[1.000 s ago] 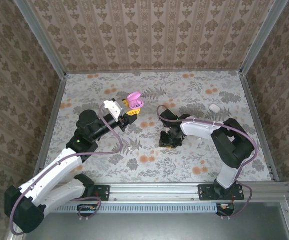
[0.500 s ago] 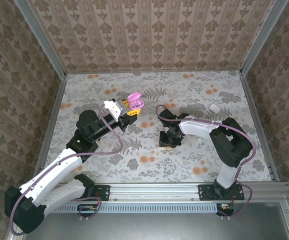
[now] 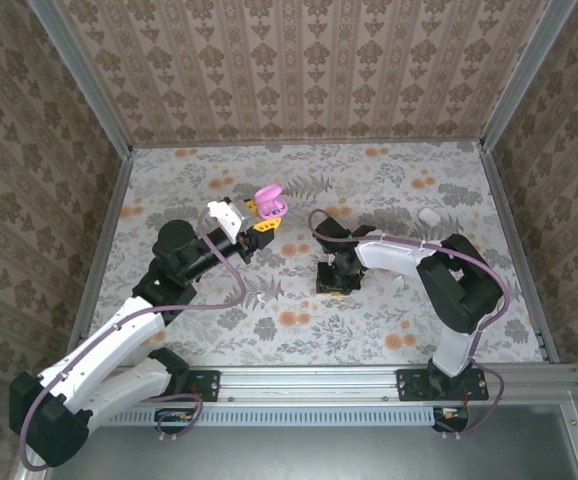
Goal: Insert wireless bluetooth earbuds into charging case
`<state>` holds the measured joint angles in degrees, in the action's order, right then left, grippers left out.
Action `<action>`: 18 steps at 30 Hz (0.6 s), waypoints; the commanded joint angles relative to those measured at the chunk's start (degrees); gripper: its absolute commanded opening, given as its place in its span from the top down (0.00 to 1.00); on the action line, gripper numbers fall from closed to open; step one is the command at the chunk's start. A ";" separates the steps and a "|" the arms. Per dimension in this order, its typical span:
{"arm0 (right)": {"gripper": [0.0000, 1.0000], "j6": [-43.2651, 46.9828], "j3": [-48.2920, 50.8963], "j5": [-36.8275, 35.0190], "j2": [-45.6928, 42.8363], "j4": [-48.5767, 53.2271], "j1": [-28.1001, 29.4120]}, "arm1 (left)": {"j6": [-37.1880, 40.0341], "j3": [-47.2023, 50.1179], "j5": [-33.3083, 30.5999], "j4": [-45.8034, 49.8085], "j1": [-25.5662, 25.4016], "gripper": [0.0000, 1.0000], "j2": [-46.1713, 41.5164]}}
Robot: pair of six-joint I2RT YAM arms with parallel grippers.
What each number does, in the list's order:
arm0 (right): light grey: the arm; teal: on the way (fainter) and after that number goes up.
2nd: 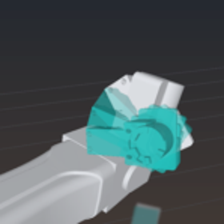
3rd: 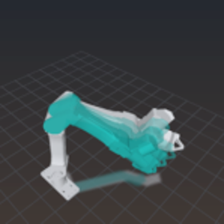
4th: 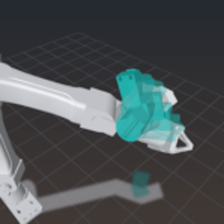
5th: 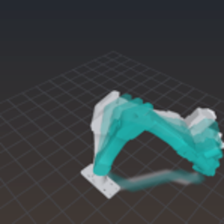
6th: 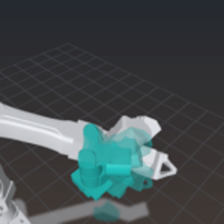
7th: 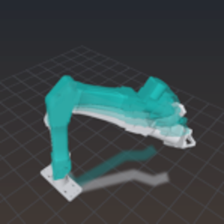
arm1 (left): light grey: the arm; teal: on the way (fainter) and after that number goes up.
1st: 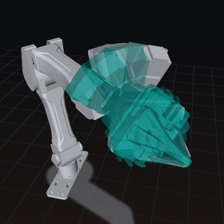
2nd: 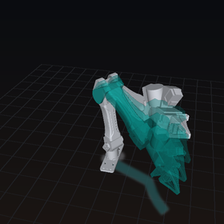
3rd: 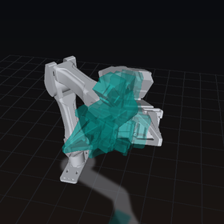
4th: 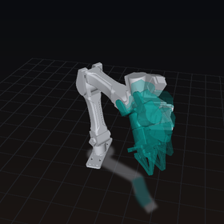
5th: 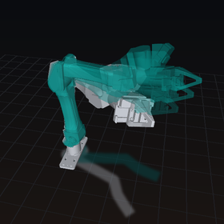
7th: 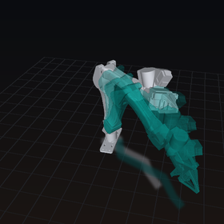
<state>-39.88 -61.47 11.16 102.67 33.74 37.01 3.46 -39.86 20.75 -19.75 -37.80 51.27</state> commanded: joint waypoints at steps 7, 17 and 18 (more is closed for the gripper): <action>0.69 -1.40 -0.86 -2.98 1.74 -2.78 -0.01 | -0.29 -1.64 0.25 -1.10 0.01 0.66 -1.12; 0.73 1.64 -0.65 -3.42 0.77 -1.13 -0.45 | -0.39 -1.73 0.43 -1.00 0.01 0.66 -0.98; 0.73 2.11 -0.59 -3.72 0.69 -0.73 -0.58 | -0.39 -1.88 0.37 -1.02 0.01 0.66 -0.98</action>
<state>-39.86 -61.54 10.72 102.74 34.11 36.95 3.46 -39.86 20.75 -19.70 -37.80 51.27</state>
